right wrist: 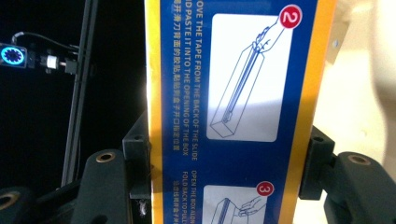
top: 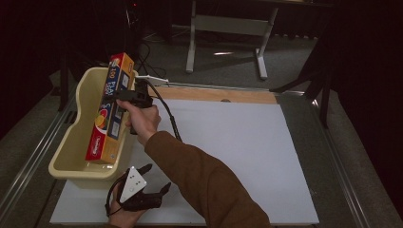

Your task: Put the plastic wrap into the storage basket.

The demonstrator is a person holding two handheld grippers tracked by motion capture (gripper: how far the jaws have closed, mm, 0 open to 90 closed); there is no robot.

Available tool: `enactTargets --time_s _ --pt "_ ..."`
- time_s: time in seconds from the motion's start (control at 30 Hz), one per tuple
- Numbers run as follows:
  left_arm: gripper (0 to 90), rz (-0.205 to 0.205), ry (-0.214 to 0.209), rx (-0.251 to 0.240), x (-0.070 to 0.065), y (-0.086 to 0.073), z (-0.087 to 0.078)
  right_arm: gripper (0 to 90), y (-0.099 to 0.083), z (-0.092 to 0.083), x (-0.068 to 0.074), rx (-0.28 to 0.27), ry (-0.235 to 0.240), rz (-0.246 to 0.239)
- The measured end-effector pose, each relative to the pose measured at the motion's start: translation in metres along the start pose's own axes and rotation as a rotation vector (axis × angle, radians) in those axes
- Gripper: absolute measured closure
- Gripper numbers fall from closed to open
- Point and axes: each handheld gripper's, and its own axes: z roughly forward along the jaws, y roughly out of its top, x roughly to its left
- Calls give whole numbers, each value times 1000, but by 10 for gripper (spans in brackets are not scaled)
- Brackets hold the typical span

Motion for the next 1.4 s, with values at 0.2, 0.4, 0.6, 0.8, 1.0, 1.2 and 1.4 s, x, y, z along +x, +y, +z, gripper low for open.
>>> enactTargets --time_s 0.2,0.4,0.6,0.8,1.0,1.2,1.4 --pt "159 2 4 -5 -1 0 -2 389 -6 7 3 7 -27 -31" --pt "159 -3 8 -8 0 -1 -3 389 -10 14 -3 14 -58 -23" --pt "159 0 8 -11 -1 -1 -4 388 -15 21 -6 32 -76 -1" --pt "159 -4 9 -17 0 -1 -5 386 -18 26 -8 41 -100 18" --pt "159 -7 12 -19 0 -1 -5 384 -16 25 -11 54 -127 50" --pt "159 -6 13 -17 0 -1 -5 378 -14 25 -13 64 -158 89" --pt "159 -7 16 -17 1 -1 -5 366 -15 26 -10 64 -195 71"
